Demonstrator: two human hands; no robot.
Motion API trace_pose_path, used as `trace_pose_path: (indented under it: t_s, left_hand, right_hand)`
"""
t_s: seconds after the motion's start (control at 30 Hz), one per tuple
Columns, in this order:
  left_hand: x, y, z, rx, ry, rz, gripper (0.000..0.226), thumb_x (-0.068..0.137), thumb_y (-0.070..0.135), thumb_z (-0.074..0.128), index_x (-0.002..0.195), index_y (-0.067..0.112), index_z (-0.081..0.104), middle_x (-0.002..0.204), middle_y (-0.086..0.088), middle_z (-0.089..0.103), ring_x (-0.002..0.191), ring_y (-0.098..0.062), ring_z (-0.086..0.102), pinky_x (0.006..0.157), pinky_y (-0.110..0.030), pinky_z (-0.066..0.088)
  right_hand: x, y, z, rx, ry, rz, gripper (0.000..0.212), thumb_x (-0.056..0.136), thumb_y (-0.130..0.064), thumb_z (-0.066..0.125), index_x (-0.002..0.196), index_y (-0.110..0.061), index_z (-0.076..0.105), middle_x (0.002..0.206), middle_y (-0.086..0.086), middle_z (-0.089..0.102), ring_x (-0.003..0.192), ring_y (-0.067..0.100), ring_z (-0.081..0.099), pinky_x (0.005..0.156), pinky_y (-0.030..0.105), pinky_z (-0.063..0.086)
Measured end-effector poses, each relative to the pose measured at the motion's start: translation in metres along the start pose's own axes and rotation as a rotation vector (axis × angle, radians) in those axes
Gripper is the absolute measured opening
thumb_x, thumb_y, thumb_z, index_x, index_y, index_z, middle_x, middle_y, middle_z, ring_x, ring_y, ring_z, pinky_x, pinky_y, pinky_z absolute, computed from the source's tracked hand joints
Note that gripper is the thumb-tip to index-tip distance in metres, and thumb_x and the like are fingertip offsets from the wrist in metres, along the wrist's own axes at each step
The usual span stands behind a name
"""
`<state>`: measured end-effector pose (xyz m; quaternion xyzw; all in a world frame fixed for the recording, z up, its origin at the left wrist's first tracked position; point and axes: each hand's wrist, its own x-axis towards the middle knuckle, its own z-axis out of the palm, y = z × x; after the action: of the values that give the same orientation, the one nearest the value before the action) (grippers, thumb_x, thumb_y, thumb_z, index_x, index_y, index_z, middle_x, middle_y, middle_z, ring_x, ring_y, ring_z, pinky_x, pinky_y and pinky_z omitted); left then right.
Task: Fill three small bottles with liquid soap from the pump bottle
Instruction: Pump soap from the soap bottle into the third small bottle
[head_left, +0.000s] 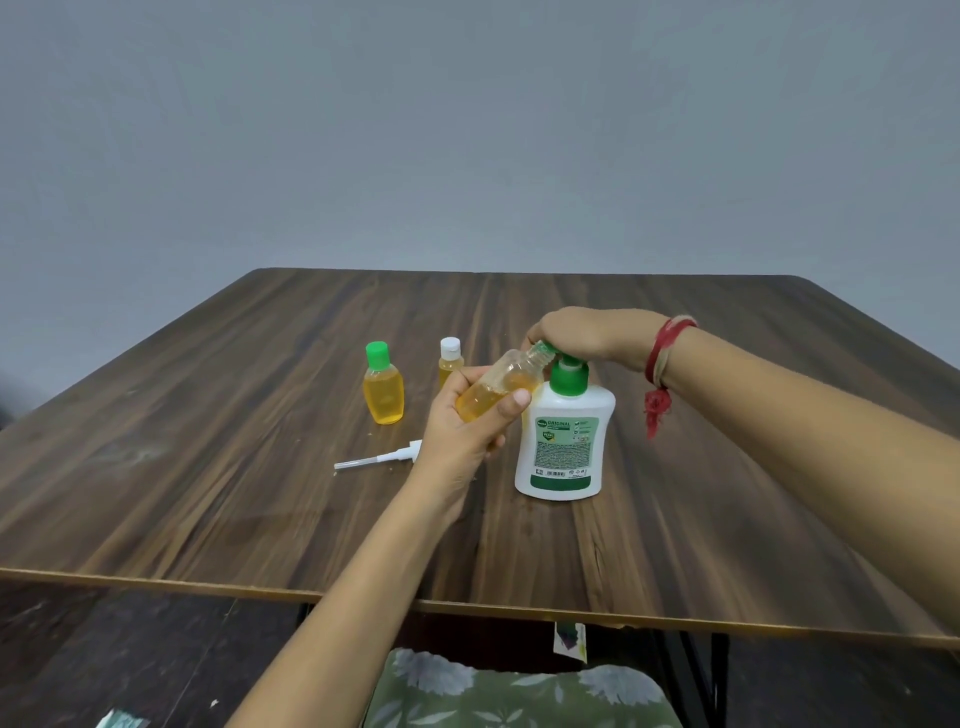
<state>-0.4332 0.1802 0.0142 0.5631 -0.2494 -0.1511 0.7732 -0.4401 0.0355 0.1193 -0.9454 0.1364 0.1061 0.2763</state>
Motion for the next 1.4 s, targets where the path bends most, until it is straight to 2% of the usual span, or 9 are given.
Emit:
trace_pose_path:
  t_s: [0.13,0.23,0.37,0.57,0.97,1.1,1.23,1.33,1.4]
  left_hand:
    - [-0.0001,-0.0003,0.0008,-0.011,-0.009,0.004,0.050,0.056,0.042,0.077,0.096,0.021,0.055,0.064,0.012,0.057,0.049,-0.002,0.046,0.043,-0.014,0.034]
    - [0.0020,0.0022,-0.0008,-0.003,-0.001,0.006,0.050,0.055,0.043,0.078,0.094,0.021,0.056,0.067,0.011,0.058,0.050,-0.003,0.045,0.043,-0.014,0.034]
    - [-0.0010,0.0001,-0.0011,0.002,-0.009,-0.004,0.051,0.055,0.043,0.078,0.096,0.021,0.057,0.069,0.011,0.059,0.052,-0.002,0.047,0.043,-0.013,0.035]
    - [-0.0012,0.0031,-0.0007,0.012,-0.004,0.002,0.052,0.054,0.043,0.078,0.097,0.021,0.057,0.070,0.012,0.059,0.051,-0.001,0.047,0.043,-0.013,0.035]
    - [-0.0010,0.0065,0.0000,0.011,-0.003,0.006,0.048,0.056,0.041,0.078,0.095,0.021,0.057,0.070,0.011,0.058,0.051,-0.001,0.048,0.043,-0.013,0.036]
    - [-0.0014,0.0055,-0.0010,0.009,-0.004,-0.011,0.040,0.066,0.029,0.076,0.100,0.020,0.058,0.074,0.007,0.059,0.052,-0.001,0.048,0.044,-0.012,0.036]
    - [0.0000,0.0063,-0.0007,0.014,-0.002,-0.001,0.048,0.058,0.039,0.079,0.098,0.021,0.058,0.071,0.010,0.059,0.051,-0.001,0.048,0.043,-0.012,0.036]
    - [-0.0007,0.0047,-0.0017,0.025,-0.008,0.001,0.052,0.055,0.043,0.077,0.099,0.021,0.059,0.072,0.010,0.059,0.052,0.000,0.048,0.044,-0.012,0.036]
    - [-0.0008,0.0047,-0.0009,0.024,-0.016,0.004,0.052,0.056,0.043,0.077,0.099,0.021,0.058,0.069,0.012,0.059,0.052,0.000,0.048,0.044,-0.012,0.036]
  right_hand:
    - [-0.0018,-0.0002,-0.0033,-0.018,0.002,-0.008,0.040,0.093,-0.003,0.030,0.122,0.014,0.053,0.093,0.017,0.050,0.082,0.025,0.045,0.058,0.025,0.038]
    - [-0.0007,-0.0013,-0.0020,0.020,0.006,0.005,0.039,0.093,-0.001,0.031,0.122,0.016,0.052,0.094,0.021,0.052,0.082,0.023,0.042,0.056,0.025,0.035]
    - [-0.0010,0.0001,0.0001,0.025,0.026,0.015,0.039,0.094,-0.001,0.031,0.121,0.015,0.053,0.122,0.034,0.055,0.084,0.024,0.045,0.057,0.025,0.036]
    - [-0.0031,-0.0008,0.0012,0.025,0.012,0.025,0.038,0.094,-0.001,0.031,0.119,0.014,0.055,0.100,0.024,0.057,0.084,0.025,0.049,0.058,0.023,0.038]
    - [-0.0027,-0.0003,-0.0013,0.025,0.028,-0.008,0.039,0.094,-0.003,0.031,0.122,0.015,0.051,0.093,0.020,0.051,0.082,0.023,0.043,0.056,0.025,0.035]
    - [0.0002,0.0012,0.0013,0.033,0.014,0.026,0.039,0.093,-0.001,0.032,0.120,0.018,0.052,0.093,0.024,0.054,0.082,0.024,0.043,0.056,0.025,0.034]
    - [0.0003,0.0010,-0.0018,0.028,0.004,-0.013,0.041,0.093,-0.003,0.031,0.122,0.018,0.049,0.089,0.016,0.046,0.074,0.022,0.040,0.055,0.026,0.033]
    - [-0.0011,0.0034,0.0010,0.037,0.009,-0.021,0.033,0.093,-0.006,0.031,0.107,0.004,0.059,0.091,0.016,0.049,0.074,0.022,0.044,0.056,0.025,0.036]
    - [-0.0021,0.0032,-0.0019,0.046,0.002,-0.023,0.033,0.093,-0.008,0.031,0.107,0.002,0.060,0.094,0.017,0.053,0.079,0.023,0.048,0.059,0.026,0.039]
